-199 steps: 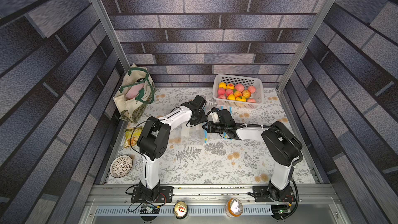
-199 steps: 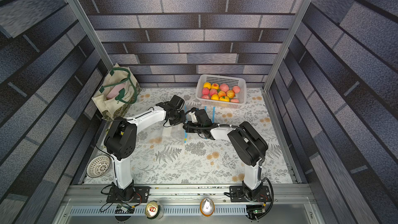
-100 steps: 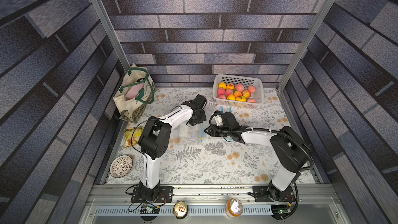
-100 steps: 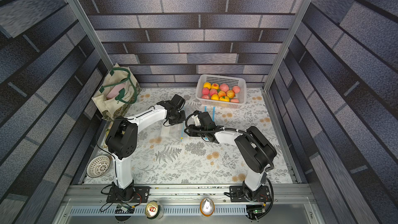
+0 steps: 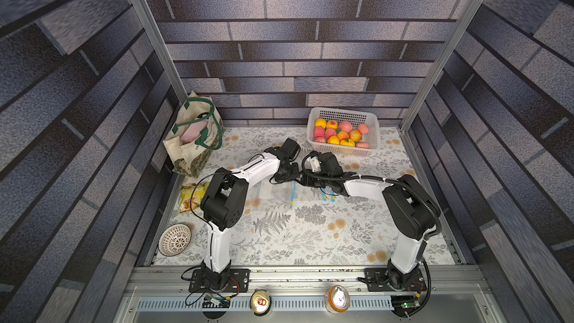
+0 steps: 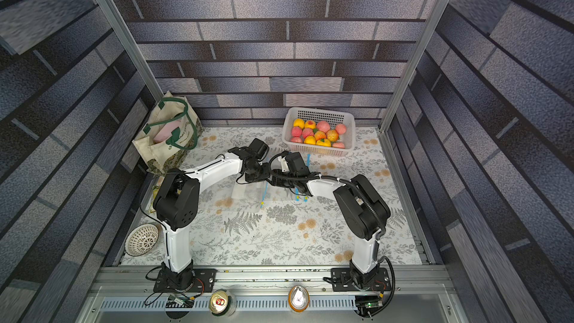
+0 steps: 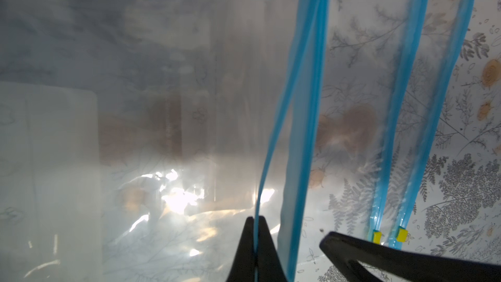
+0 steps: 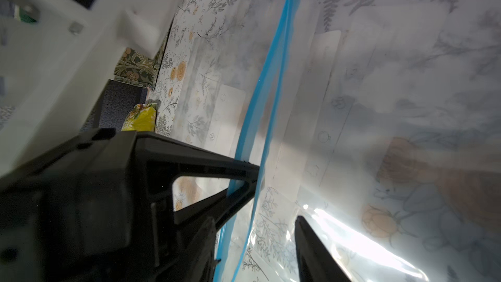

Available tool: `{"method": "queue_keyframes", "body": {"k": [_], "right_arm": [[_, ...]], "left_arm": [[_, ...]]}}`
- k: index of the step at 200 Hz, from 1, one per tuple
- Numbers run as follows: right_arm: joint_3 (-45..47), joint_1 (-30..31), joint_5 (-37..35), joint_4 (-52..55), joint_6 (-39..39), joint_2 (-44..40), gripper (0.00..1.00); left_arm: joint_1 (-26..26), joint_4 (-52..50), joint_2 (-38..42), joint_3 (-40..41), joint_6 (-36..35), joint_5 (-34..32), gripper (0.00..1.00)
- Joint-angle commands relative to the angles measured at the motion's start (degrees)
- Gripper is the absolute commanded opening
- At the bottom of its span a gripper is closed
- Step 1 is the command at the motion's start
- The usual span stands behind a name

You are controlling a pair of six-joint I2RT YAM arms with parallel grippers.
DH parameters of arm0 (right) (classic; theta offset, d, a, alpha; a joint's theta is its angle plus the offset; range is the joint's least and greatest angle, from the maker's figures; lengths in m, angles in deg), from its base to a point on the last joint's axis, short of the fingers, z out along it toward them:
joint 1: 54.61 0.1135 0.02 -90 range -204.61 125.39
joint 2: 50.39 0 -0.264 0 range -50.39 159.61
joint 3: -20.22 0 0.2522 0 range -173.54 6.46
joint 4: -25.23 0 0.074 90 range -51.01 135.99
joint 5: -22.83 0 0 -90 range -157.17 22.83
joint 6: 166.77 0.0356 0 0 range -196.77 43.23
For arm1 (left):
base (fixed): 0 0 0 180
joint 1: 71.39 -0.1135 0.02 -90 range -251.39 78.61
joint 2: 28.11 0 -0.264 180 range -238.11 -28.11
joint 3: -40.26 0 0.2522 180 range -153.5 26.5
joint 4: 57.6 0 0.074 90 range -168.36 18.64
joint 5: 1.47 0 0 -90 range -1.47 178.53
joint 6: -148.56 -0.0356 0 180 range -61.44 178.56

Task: Place the peach in a zip-top bag and seal the zipper
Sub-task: Open the zipper food storage bag.

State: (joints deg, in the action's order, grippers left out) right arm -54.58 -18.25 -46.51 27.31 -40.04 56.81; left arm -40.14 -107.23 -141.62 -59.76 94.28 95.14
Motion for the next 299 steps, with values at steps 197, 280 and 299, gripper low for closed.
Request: {"method": "queue_keyframes", "body": {"k": [197, 280, 299], "right_arm": [[-11.03, -0.72, 0.77, 4.05, 5.11, 15.25, 0.41], [-5.26, -4.69, 5.71, 4.12, 5.84, 3.33, 0.51], [-4.30, -4.72, 8.07, 2.22, 7.03, 1.26, 0.53]], "left_arm": [[4.55, -31.89, 2.20, -22.90, 2.43, -21.08, 0.00], [3.35, -30.29, -4.81, -27.35, 3.47, -15.80, 0.00], [3.08, -30.73, -5.88, -28.49, 3.03, -14.53, 0.00]]}}
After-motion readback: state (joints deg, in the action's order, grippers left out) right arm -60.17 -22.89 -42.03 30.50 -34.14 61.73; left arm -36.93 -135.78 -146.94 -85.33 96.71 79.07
